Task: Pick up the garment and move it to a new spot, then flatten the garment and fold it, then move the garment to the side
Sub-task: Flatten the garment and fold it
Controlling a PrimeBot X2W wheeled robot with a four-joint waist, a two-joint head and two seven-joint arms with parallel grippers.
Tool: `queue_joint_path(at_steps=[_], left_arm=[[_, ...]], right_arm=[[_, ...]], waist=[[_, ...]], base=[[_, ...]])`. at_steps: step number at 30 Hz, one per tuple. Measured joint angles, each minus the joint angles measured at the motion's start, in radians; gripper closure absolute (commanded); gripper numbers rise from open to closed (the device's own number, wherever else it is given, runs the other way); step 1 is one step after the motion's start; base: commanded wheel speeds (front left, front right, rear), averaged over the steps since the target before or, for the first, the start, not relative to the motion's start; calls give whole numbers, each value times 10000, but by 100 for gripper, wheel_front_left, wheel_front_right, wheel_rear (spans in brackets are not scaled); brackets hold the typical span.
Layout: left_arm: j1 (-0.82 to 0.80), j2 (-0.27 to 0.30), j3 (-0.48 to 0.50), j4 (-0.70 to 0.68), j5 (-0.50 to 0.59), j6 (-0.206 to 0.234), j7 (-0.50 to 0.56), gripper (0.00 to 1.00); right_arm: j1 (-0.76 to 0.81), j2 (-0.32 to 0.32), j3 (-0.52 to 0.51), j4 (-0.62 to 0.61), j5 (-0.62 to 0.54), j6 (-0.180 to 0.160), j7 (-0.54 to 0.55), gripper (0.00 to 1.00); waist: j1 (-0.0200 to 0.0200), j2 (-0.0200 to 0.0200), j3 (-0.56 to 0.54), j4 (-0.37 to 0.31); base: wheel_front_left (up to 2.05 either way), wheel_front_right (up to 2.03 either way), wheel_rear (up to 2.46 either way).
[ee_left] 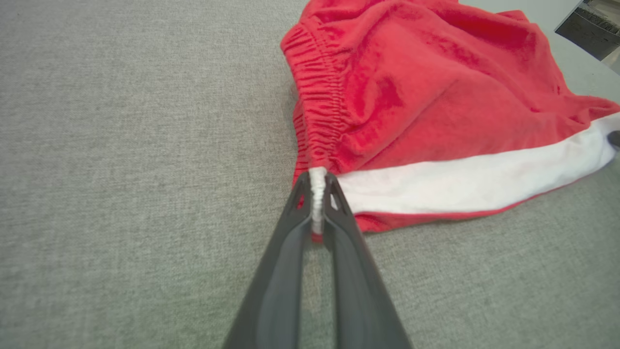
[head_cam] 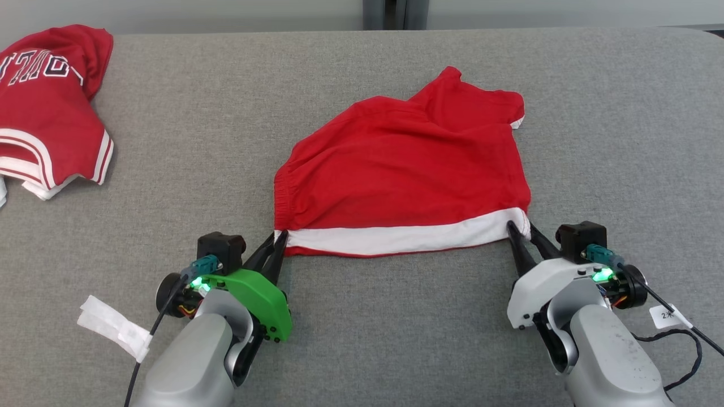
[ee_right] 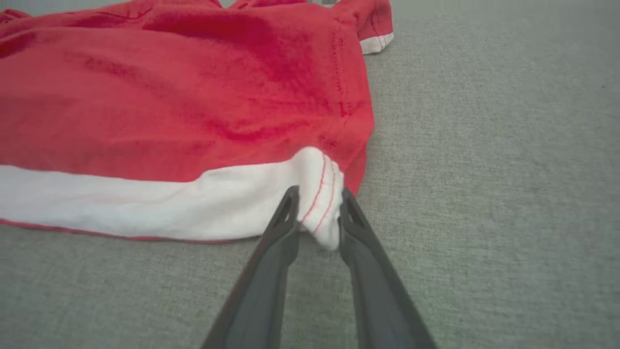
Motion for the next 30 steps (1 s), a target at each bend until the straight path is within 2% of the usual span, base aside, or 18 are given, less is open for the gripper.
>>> queue_joint_path(at_steps=[3, 7, 10, 17, 24, 30], left_arm=[[-5, 4, 19, -33, -42, 4, -86, 100], [-2, -25, 245, -276, -261, 6, -228, 100], [78, -146, 593, -748, -826, 4, -334, 100], [585, -121, 924, -2650, -2104, 2, -378, 100], [967, 504, 1300, -5384, -3087, 54, 215, 100], [887, 1202, 1829, -8431, -3490, 754, 1258, 100]], right_arm=[[-2, 2, -63, -182, -29, 0, -205, 100], [-7, 2, -165, -410, -31, 0, -385, 100], [-6, 2, -291, -740, 4, 0, -502, 100], [288, 2, -623, -2349, 182, 0, -477, 100], [1068, 4, -982, -5250, -94, 0, 309, 100], [1483, -2, -1187, -8195, -272, 0, 1204, 100]], waist=[[0, 0, -12, -10], [0, 0, -95, -14], [0, 0, -238, -8], [0, 0, -831, 10], [0, 0, -1728, 18], [0, 0, -2452, -25]], base=[[0, 0, 0], [0, 0, 0], [0, 0, 0], [0, 0, 0], [0, 0, 0], [0, 0, 0]])
